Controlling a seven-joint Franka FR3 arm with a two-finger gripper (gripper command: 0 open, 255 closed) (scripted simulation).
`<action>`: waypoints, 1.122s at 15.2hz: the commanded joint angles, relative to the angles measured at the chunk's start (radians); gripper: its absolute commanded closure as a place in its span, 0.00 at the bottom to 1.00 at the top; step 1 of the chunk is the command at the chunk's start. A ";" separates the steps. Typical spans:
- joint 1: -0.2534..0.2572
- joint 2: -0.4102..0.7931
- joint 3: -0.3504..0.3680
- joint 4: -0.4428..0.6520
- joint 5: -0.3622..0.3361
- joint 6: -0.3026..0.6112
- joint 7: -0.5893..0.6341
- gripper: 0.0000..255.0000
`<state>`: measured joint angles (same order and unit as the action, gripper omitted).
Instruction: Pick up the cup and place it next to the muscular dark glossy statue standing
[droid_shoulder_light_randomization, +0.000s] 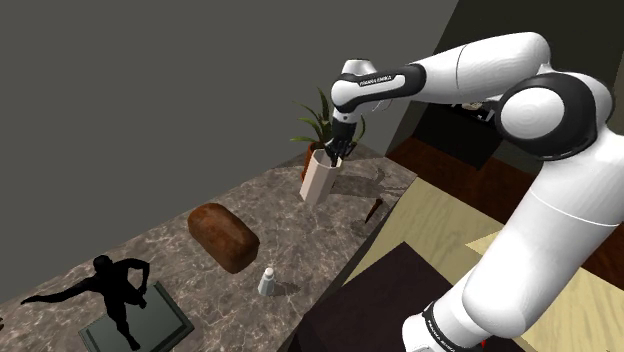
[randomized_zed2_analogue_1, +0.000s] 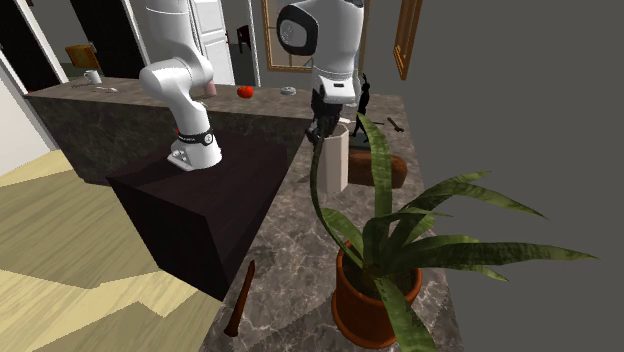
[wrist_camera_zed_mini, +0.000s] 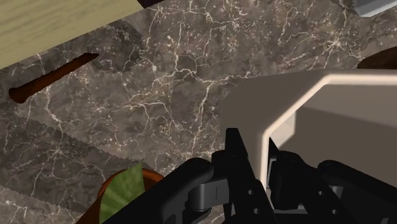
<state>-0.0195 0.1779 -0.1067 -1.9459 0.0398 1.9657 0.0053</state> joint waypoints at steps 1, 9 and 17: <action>0.000 -0.008 -0.001 0.018 -0.001 -0.026 0.001 1.00; 0.000 -0.043 -0.001 0.083 -0.006 -0.125 0.006 1.00; 0.000 -0.064 -0.002 0.164 -0.009 -0.228 0.009 1.00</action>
<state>-0.0181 0.1141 -0.1076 -1.7968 0.0308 1.7532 0.0158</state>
